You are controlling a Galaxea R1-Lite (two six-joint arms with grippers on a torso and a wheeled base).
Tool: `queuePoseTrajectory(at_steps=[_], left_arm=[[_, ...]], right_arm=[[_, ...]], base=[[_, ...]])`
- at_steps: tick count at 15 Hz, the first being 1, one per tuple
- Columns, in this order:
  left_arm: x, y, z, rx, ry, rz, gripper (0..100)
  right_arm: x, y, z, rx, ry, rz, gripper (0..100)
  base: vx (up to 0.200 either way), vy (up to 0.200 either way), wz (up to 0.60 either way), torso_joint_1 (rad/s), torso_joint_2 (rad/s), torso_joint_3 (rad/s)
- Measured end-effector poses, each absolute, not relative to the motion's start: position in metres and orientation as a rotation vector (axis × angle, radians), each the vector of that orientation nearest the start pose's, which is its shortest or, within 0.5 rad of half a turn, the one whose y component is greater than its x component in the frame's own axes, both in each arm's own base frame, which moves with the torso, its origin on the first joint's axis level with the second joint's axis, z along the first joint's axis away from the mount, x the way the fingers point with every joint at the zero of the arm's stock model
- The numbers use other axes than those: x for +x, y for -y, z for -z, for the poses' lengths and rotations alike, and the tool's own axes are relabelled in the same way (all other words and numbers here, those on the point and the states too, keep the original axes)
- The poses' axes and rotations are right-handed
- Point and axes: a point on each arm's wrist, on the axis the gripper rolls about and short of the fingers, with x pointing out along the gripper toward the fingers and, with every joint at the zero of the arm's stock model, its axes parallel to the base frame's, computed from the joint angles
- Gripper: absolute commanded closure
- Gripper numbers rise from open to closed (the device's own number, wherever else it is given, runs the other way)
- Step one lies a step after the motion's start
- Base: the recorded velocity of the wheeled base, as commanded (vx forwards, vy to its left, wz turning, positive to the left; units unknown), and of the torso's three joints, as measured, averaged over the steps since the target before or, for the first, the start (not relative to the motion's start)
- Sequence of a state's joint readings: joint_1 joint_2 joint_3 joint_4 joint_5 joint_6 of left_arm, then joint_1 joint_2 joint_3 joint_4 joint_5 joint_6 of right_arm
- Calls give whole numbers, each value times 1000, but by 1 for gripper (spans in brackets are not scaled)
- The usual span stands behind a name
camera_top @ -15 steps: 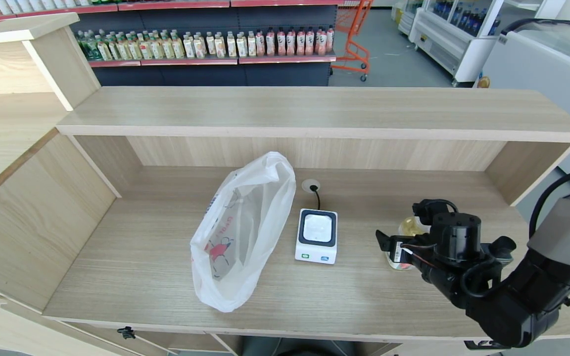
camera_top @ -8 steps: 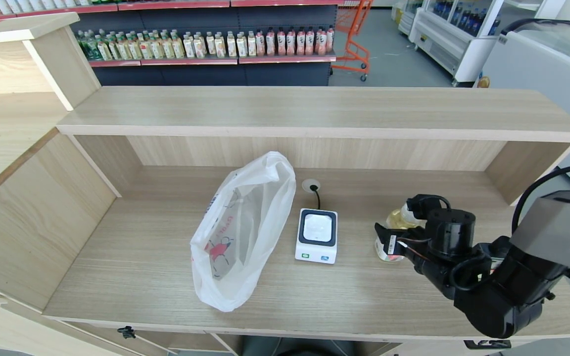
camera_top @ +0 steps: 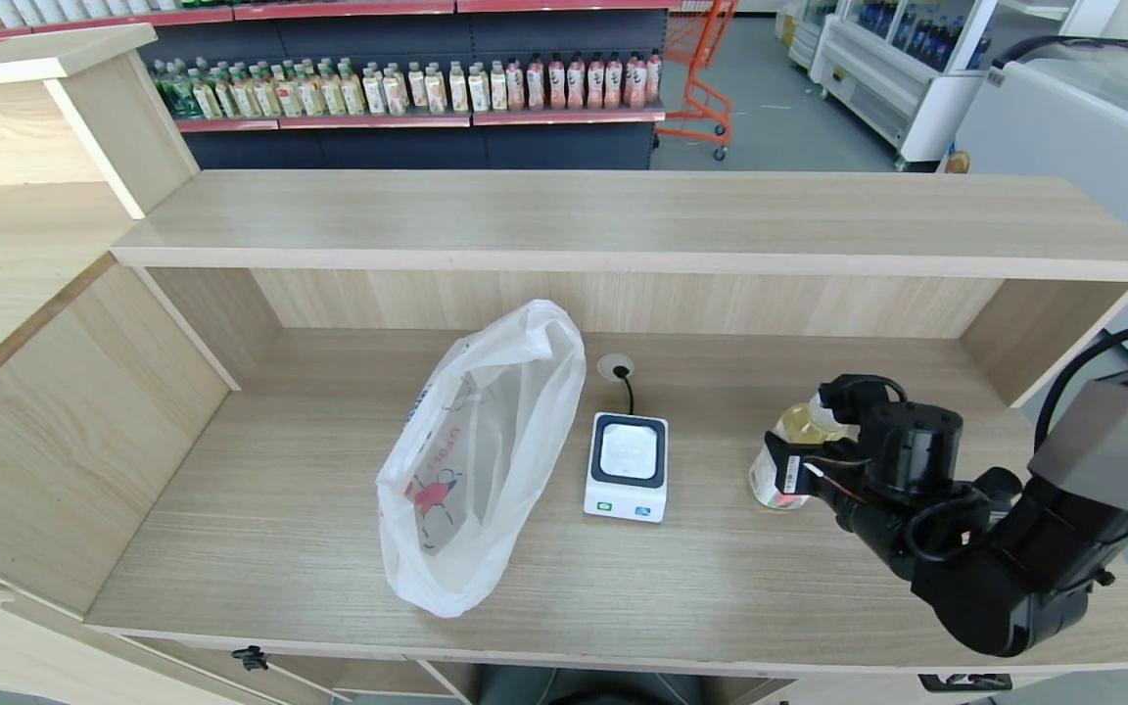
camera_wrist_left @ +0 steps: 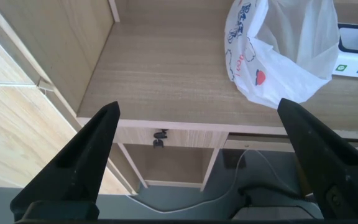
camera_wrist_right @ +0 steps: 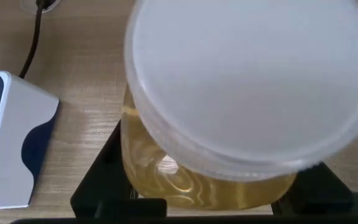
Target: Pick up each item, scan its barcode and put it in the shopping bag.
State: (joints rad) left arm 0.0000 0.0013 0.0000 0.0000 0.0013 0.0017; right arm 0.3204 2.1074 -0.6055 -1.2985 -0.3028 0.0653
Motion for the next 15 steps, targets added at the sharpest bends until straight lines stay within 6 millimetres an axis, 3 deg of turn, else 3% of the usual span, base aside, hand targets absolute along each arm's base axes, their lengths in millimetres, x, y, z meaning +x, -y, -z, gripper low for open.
queuePoseTrajectory(at_steps=[4, 7, 9, 11, 15], left_arm=[[-23, 0, -76, 2, -1, -1, 0], [-23, 0, -76, 2, -1, -1, 0], [-23, 0, -76, 2, -1, -1, 0], [-23, 0, -76, 2, -1, -1, 0], [-23, 0, -76, 2, -1, -1, 0]], right_arm=[[333, -88, -98, 77, -195, -79, 100], [324, -67, -142, 170, -233, -283, 100], [304, -53, -174, 221, -237, -448, 100], [272, -46, -196, 262, -251, -599, 100], [204, -53, -195, 287, -324, -889, 100]], base=[[0, 0, 0, 0, 0, 0], [0, 0, 0, 0, 0, 0], [0, 0, 0, 0, 0, 0], [0, 0, 0, 0, 0, 0], [0, 0, 0, 0, 0, 0]])
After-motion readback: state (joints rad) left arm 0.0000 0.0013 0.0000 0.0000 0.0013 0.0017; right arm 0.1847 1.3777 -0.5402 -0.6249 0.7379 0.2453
